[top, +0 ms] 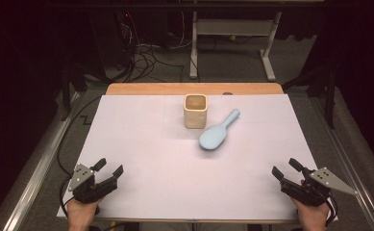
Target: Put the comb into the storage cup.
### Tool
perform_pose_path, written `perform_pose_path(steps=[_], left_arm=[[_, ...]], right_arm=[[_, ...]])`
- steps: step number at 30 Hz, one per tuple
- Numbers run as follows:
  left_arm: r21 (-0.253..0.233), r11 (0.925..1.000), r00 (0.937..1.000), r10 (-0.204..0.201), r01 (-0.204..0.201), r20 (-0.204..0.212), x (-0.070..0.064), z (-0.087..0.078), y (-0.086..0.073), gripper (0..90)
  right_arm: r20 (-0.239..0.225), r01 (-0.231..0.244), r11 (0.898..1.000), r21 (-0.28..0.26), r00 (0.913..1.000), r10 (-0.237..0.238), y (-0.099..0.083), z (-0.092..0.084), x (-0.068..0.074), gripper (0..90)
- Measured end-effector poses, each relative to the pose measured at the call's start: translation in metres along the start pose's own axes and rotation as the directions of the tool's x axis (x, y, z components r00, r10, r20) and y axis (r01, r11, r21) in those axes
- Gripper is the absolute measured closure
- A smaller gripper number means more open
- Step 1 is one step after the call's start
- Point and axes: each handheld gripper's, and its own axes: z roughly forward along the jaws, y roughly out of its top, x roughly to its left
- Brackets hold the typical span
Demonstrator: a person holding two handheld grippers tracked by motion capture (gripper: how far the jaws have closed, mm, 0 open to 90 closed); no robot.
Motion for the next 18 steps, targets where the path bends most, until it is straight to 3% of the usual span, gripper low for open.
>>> perform_pose_path(steps=[18], left_arm=[[-0.004, 0.9999, 0.9998, 0.015, -0.015, 0.011, -0.0004, -0.0006, -0.0004, 28.8]], right_arm=[[-0.003, 0.007, 1.0, -0.007, 1.0, -0.007, 0.0025, -0.0012, 0.0049, 26.6]])
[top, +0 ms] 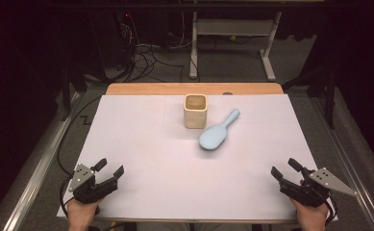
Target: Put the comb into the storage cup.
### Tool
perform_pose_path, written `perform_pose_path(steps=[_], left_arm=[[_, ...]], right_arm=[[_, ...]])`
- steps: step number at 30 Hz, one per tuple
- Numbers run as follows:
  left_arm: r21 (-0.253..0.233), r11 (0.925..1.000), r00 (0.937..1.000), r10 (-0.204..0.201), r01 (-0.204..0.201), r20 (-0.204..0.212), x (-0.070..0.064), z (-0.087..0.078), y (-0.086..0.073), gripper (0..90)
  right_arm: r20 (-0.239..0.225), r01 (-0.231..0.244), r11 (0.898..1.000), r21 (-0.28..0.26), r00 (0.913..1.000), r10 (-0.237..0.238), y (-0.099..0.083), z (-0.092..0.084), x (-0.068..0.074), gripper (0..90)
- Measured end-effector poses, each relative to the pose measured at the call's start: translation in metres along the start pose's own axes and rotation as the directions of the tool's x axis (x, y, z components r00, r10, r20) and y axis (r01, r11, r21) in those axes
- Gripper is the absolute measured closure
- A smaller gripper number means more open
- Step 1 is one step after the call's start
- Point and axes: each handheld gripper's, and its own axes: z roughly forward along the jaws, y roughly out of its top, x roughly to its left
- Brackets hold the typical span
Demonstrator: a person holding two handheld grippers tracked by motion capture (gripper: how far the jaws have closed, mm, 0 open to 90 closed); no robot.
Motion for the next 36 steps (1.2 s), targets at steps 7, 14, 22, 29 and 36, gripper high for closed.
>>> perform_pose_path(steps=[7, 14, 22, 29, 36], left_arm=[[0.002, 1.0, 1.0, 0.003, -0.003, 0.004, 0.0, 0.002, 0.001, 28.8], [-0.007, 0.9997, 0.9997, -0.022, 0.022, 0.002, 0.001, 0.002, 0.001, 28.8], [-0.006, 1.0, 0.9999, -0.006, 0.006, 0.01, 0.0, 0.0, 0.0, 28.9], [-0.001, 1.0, 0.9999, 0.009, -0.009, 0.006, -0.001, 0.001, 0.001, 28.9], [-0.002, 0.9999, 0.9999, 0.011, -0.011, 0.011, -0.002, 0.002, 0.001, 28.9]], right_arm=[[-0.01, 0.001, 1.0, -0.004, 0.9999, -0.001, 0.001, 0.001, 0.002, 26.6], [-0.009, -0.015, 1.0, -0.014, 0.9998, 0.015, 0.001, 0.001, 0.001, 26.8], [-0.025, 0.008, 1.0, -0.012, 0.9997, -0.008, 0.003, 0.003, 0.007, 26.9], [-0.027, 0.002, 1.0, -0.031, 0.9996, -0.003, 0.004, 0.003, 0.011, 26.7], [-0.029, 0.014, 0.999, -0.037, 0.9995, -0.015, 0.006, 0.007, 0.014, 28.2]])
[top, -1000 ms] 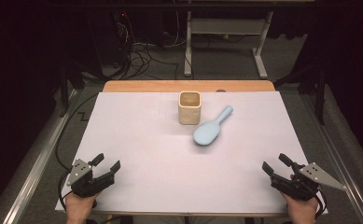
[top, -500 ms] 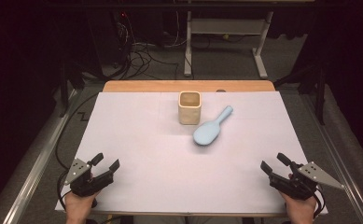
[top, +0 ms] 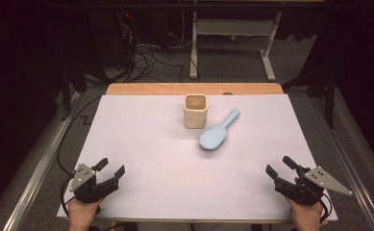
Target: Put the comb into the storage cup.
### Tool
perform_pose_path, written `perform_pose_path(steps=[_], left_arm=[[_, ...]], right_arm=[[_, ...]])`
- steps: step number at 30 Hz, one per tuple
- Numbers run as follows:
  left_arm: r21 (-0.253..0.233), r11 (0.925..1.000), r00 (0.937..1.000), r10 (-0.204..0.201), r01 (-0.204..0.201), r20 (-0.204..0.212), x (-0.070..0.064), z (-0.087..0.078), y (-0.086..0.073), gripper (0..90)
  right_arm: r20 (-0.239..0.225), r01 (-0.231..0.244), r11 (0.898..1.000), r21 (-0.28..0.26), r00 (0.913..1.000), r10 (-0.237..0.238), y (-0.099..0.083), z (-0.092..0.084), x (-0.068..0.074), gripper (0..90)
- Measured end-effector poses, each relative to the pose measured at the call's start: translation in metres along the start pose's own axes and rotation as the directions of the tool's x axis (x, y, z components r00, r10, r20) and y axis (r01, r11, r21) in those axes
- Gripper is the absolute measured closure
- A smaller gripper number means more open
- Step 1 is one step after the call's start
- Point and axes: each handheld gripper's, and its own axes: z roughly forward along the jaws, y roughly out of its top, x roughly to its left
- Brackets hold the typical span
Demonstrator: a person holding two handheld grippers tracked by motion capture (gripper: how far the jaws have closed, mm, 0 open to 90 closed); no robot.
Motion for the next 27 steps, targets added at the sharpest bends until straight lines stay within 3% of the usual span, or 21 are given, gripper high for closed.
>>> perform_pose_path(steps=[4, 19, 27], left_arm=[[0.0, 1.0, 1.0, 0.003, -0.003, 0.003, -0.001, 0.001, 0.001, 28.9], [-0.006, 1.0, 1.0, -0.003, 0.003, -0.003, -0.001, -0.001, 0.0, 29.0], [0.0, 1.0, 1.0, 0.004, -0.004, 0.001, -0.002, 0.002, 0.001, 28.9]], right_arm=[[-0.004, -0.01, 1.0, -0.005, 0.9999, 0.01, 0.002, 0.004, 0.003, 29.2], [-0.035, 0.03, 1.0, -0.009, 0.9989, -0.03, 0.005, 0.016, 0.014, 31.1], [-0.046, 0.02, 1.0, -0.013, 0.9987, -0.021, 0.006, 0.02, 0.015, 31.2]])
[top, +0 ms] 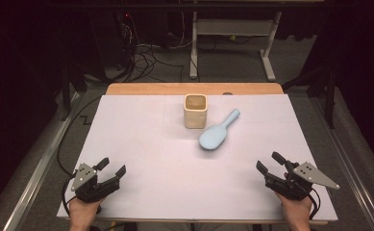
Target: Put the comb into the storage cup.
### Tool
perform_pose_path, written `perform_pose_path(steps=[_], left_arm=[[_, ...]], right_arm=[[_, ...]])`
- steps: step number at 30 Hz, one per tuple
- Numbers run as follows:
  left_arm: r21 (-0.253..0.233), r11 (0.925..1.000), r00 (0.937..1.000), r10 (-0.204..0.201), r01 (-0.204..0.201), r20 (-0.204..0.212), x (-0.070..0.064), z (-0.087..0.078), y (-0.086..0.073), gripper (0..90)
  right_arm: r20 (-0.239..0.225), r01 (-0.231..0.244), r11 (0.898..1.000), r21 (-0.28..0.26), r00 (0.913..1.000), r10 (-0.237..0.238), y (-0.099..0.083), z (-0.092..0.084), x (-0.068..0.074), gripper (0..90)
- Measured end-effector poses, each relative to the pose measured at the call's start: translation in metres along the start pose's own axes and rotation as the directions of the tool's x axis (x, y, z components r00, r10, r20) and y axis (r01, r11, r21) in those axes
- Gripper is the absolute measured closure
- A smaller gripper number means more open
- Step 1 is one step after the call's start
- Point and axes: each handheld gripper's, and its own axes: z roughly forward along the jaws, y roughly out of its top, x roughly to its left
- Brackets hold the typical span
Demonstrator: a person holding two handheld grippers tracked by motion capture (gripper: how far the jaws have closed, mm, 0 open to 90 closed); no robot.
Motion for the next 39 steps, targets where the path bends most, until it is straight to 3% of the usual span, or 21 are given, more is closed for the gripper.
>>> perform_pose_path(steps=[20, 39], left_arm=[[-0.011, 0.9999, 0.9999, -0.01, 0.01, -0.006, 0.001, -0.002, 0.0, 28.9], [-0.011, 0.9998, 0.9998, -0.019, 0.019, -0.005, 0.002, -0.001, 0.0, 28.9]], right_arm=[[0.006, -0.034, 0.999, -0.01, 0.9994, 0.034, 0.006, 0.005, -0.001, 31.4], [-0.001, -0.042, 0.999, 0.02, 0.9991, 0.042, 0.018, 0.027, -0.002, 33.1]])
